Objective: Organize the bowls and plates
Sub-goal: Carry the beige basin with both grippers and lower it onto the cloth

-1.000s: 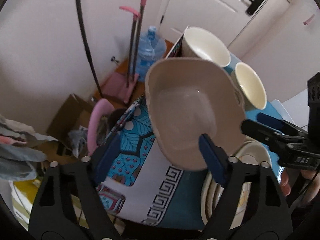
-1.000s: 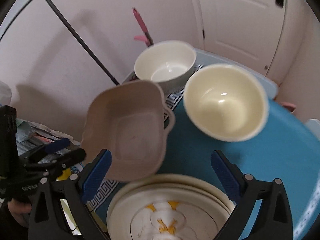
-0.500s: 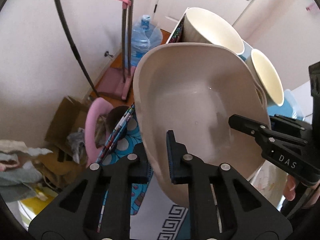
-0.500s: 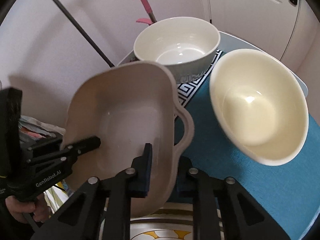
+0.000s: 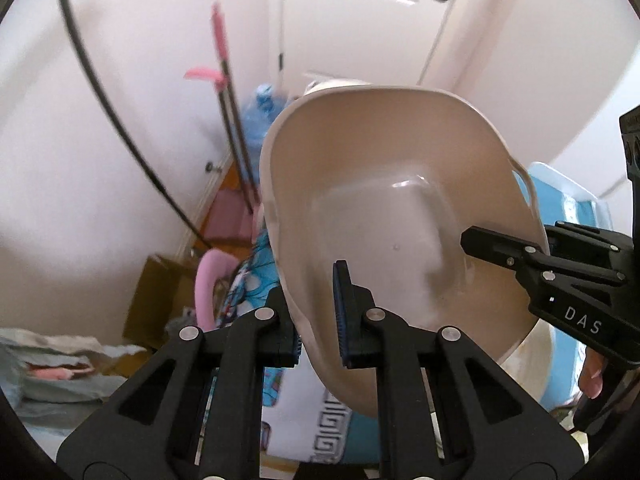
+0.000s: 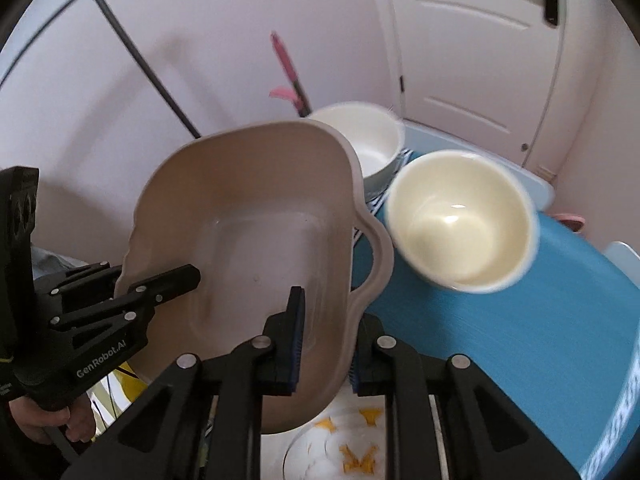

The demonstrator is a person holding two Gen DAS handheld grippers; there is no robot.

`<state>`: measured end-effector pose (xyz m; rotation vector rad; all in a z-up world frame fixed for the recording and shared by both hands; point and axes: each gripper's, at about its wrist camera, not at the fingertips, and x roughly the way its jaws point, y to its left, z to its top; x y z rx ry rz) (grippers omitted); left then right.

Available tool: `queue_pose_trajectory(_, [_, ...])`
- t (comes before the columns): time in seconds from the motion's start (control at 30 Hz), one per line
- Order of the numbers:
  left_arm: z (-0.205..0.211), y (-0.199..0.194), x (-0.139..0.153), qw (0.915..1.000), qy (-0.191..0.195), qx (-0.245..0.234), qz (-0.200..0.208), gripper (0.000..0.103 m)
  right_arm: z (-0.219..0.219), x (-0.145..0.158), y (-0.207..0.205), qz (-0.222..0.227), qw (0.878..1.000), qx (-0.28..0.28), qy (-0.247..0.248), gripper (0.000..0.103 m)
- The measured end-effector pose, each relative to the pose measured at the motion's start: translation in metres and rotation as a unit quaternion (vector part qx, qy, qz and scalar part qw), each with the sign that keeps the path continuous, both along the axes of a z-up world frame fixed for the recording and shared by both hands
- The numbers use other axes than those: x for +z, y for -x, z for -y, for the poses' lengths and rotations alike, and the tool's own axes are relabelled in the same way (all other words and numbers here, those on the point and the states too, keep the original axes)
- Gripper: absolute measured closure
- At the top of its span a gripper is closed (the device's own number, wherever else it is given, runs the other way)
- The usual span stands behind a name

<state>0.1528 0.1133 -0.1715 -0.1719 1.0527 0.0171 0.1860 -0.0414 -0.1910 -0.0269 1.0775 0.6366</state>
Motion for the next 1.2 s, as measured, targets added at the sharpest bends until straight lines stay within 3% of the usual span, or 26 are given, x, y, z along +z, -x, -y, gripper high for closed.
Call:
queue_pose_trajectory(0.27, [0.087,0.021,0.058,0.9972,-0.003,-0.065,0.038,0.092,0.091,0.055,0.051,0.053,0.996,-0.067,-0.021,0.086])
queue_pose_trajectory(0.53, [0.206,0.039,0.065,0.9899,0.021,-0.135,0.036,0.092,0.221,0.065,0.101,0.060,0.988,-0.140,-0.007,0.086])
queue_pose_trajectory(0.73, [0.305,0.047,0.037,0.9806,0.048,-0.190,0.011,0.092,0.299,0.053,0.125,0.036,0.980,-0.196,0.013,0.086])
queue_pose_trajectory(0.9, [0.364,0.046,0.001,0.9734,0.057,-0.221,-0.020,0.092,0.352,0.018,0.139,0.006,0.972,-0.234,0.024,0.086])
queue_pose_trajectory(1.2, [0.406,0.044,-0.054,0.9674,0.044,-0.244,-0.051,0.092,0.390,-0.053,0.133,-0.037,0.964,-0.264,0.026,0.086])
